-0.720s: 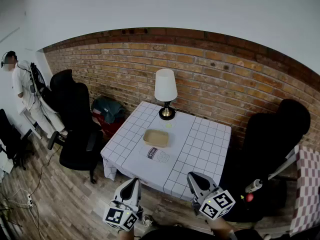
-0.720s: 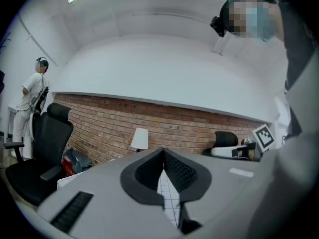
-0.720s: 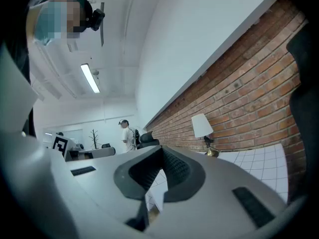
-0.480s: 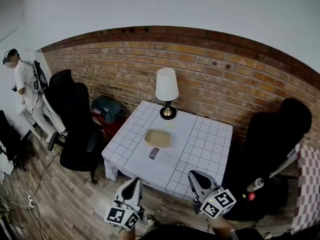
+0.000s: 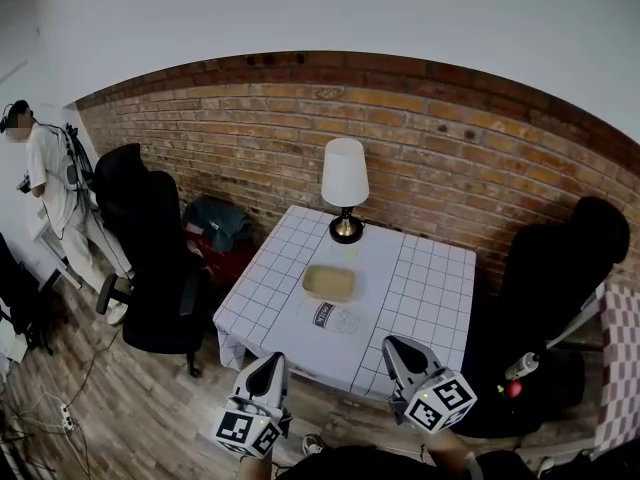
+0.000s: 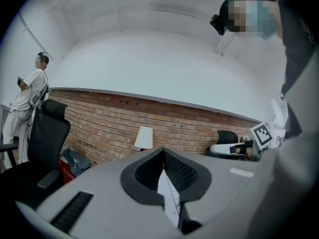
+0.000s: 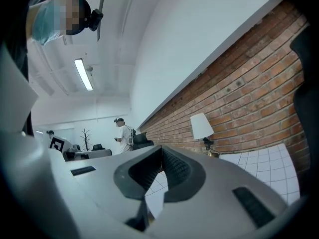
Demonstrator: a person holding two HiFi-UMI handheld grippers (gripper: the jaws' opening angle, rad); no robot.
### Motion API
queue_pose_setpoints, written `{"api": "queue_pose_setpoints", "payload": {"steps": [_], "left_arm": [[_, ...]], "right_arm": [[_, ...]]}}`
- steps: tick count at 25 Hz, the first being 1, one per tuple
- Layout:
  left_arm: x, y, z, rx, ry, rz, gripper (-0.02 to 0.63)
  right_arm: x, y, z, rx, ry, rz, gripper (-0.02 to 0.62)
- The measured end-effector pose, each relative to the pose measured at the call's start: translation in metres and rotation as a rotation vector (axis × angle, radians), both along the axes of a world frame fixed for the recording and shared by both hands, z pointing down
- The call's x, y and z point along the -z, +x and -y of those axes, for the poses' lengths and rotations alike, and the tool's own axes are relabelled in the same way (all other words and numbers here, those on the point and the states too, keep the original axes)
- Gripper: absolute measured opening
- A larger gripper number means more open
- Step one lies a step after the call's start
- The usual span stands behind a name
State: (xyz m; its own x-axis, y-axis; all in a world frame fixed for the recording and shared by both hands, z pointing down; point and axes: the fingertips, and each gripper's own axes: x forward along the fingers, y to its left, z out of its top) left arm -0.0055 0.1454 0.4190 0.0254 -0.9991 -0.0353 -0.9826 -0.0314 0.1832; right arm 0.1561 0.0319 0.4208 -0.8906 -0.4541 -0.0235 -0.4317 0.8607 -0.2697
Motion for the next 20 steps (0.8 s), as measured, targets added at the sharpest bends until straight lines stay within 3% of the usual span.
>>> {"api": "queue_pose_setpoints", "payload": {"steps": [20], "left_arm": [[-0.019, -0.095, 0.015, -0.193, -0.067, -0.002, 0.011]], "right_arm": [[-0.022, -0.081, 0.006, -0.178, -0.104, -0.014, 0.003]]}}
